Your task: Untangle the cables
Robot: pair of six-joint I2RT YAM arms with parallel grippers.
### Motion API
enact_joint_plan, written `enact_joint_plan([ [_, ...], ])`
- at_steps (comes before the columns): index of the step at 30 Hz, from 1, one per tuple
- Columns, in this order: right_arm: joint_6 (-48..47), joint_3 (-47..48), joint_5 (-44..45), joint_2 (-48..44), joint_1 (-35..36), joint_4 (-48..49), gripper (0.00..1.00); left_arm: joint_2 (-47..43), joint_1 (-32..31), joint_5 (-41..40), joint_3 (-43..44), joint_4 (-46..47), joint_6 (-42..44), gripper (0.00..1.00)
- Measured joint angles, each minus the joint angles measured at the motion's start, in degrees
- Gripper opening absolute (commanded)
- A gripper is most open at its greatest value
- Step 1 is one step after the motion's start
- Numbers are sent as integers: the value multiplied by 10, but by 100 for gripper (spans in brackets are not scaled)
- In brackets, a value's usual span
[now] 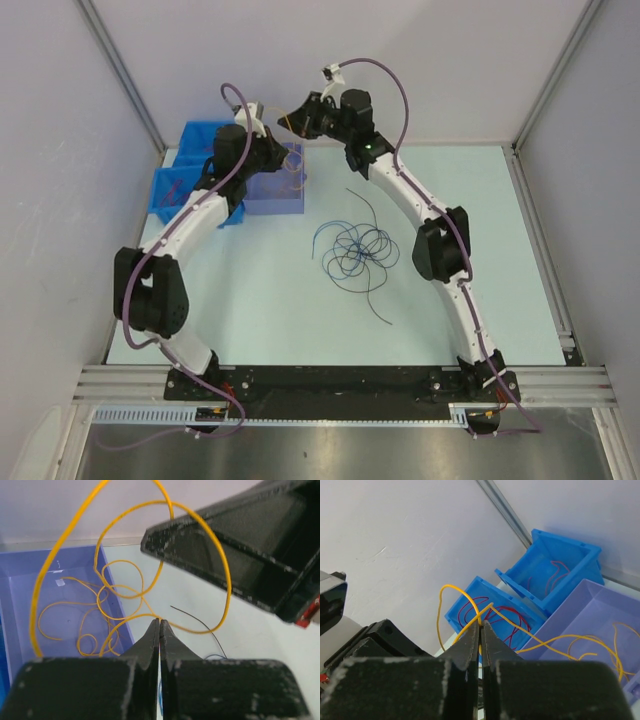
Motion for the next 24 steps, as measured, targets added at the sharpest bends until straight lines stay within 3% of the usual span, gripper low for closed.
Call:
enact_joint_plan([
  [1,2,2,0,5,1,5,0,6,2,-1,5,-2,0,2],
  [2,4,4,0,12,3,9,1,13,4,-3,10,-4,0,15],
  [4,7,11,2,24,6,14,24,27,8,-7,23,-6,-1,41],
  [5,7,18,5,33,8,9,50,38,12,-7,34,-13,-6,56],
  [6,6,29,9,43,10,3,60,52,17,-5,48,-16,-11,59],
  [8,0,42,36,58,12,-5,69,77,30,-4,69,-36,-19,66],
  [13,-10,-4,63,53,12,-18,74,122,65,12,77,-59,-40,68],
  [24,-30,-47,135,24,12,-102,73,110,61,21,74,-73,-55,67],
])
